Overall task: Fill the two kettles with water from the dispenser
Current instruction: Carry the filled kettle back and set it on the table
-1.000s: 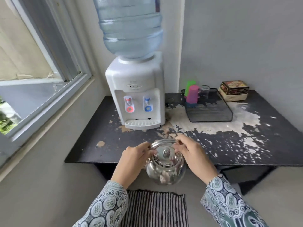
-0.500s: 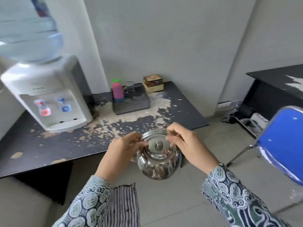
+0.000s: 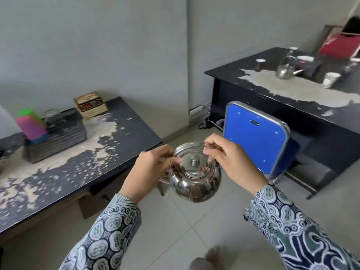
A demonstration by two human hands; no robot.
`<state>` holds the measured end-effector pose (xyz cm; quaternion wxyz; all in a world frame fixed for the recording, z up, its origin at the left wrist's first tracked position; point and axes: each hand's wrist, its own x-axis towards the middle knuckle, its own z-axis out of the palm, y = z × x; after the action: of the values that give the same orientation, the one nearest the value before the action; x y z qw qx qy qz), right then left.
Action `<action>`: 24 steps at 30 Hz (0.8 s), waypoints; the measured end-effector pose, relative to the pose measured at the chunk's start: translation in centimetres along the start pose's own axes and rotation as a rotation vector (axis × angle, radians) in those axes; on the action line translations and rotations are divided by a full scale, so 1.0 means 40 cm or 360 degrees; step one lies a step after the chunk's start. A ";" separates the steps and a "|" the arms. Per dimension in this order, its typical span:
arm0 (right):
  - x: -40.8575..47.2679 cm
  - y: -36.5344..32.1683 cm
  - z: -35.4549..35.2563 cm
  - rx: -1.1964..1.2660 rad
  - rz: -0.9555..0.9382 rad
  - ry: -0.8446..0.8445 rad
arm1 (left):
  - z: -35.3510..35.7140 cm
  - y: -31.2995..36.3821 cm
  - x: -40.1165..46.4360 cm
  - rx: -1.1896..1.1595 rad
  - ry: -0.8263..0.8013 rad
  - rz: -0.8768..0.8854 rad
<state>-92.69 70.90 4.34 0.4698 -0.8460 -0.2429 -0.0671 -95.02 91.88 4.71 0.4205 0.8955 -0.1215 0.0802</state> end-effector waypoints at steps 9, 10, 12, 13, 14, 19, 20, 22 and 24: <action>0.084 0.248 -0.265 0.0083 0.0072 0.0205 | 0.246 0.113 0.309 -0.0153 -0.0022 0.0066; 0.105 0.279 -0.307 0.0091 0.0092 0.0233 | 0.282 0.132 0.357 -0.0191 -0.0012 0.0070; 0.138 0.330 -0.380 0.0085 0.0113 0.0266 | 0.342 0.164 0.430 -0.0253 0.0008 0.0052; 0.153 0.356 -0.416 0.0083 0.0126 0.0270 | 0.370 0.180 0.463 -0.0269 0.0008 0.0040; 0.168 0.380 -0.452 0.0080 0.0131 0.0263 | 0.398 0.196 0.497 -0.0296 0.0011 0.0040; 0.217 0.496 -0.611 0.0058 0.0211 0.0311 | 0.528 0.279 0.649 -0.0454 -0.0069 0.0003; 0.221 0.521 -0.641 0.0056 0.0221 0.0333 | 0.555 0.293 0.676 -0.0460 -0.0086 -0.0001; 0.230 0.573 -0.706 0.0029 0.0248 0.0378 | 0.616 0.324 0.734 -0.0439 -0.0119 -0.0005; 0.236 0.636 -0.784 0.0009 0.0251 0.0403 | 0.693 0.363 0.794 -0.0407 -0.0129 0.0018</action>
<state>-68.81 37.04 5.41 0.5028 -0.8459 -0.1149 -0.1354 -67.59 56.73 5.61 0.5254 0.8365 -0.1525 0.0302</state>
